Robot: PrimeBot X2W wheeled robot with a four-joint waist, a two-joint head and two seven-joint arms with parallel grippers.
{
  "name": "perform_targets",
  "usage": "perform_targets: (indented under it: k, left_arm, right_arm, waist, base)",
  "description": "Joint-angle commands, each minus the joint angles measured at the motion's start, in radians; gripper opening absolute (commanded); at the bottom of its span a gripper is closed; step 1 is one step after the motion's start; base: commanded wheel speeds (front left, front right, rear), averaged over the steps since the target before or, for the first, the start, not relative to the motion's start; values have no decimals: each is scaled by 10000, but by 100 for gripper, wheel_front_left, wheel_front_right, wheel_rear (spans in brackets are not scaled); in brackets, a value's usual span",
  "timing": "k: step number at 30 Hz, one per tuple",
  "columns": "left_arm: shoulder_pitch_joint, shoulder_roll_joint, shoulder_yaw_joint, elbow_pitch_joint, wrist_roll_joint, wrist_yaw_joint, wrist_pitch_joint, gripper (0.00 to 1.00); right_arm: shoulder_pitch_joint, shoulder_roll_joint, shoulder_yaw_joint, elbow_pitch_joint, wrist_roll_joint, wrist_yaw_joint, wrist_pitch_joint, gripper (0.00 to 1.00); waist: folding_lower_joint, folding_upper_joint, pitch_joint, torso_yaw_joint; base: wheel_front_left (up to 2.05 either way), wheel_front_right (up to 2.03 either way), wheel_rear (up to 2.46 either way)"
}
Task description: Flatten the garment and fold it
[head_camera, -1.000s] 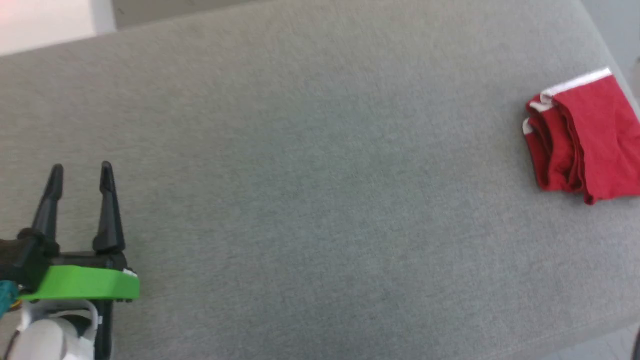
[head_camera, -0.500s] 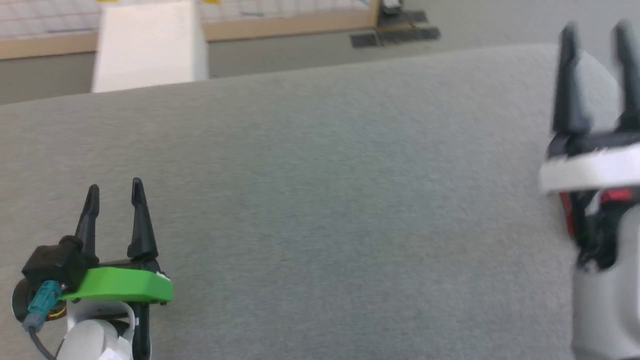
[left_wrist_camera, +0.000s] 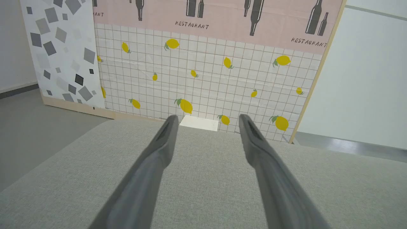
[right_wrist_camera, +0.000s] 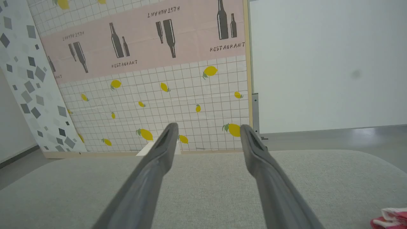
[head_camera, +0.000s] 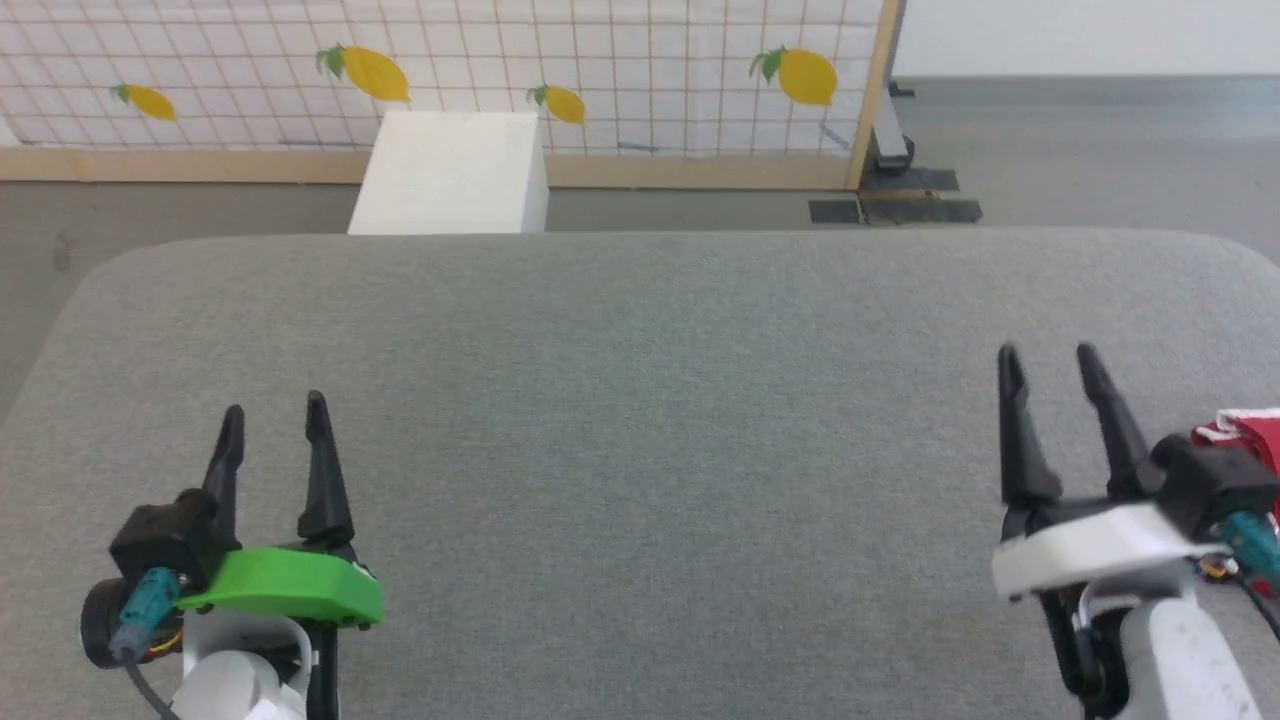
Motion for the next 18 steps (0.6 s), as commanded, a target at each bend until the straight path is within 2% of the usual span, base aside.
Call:
perform_targets:
  k: [1, 18]
  left_arm:
    - [-35, -70, -81, 118, 144, -72, -63, 100]
    - [416, -202, -717, 1317, 297, -263, -62, 100]
  right_arm:
    - [259, 6, 29, 78, -232, -15, -79, 100]
    - [1732, 6, 280, 463, -380, -15, -163, 100]
  waist:
    - [1, 0, -294, 276]
    - [1, 0, -576, 258]
  base:
    - [0, 0, 0]
    - [0, 0, 0]
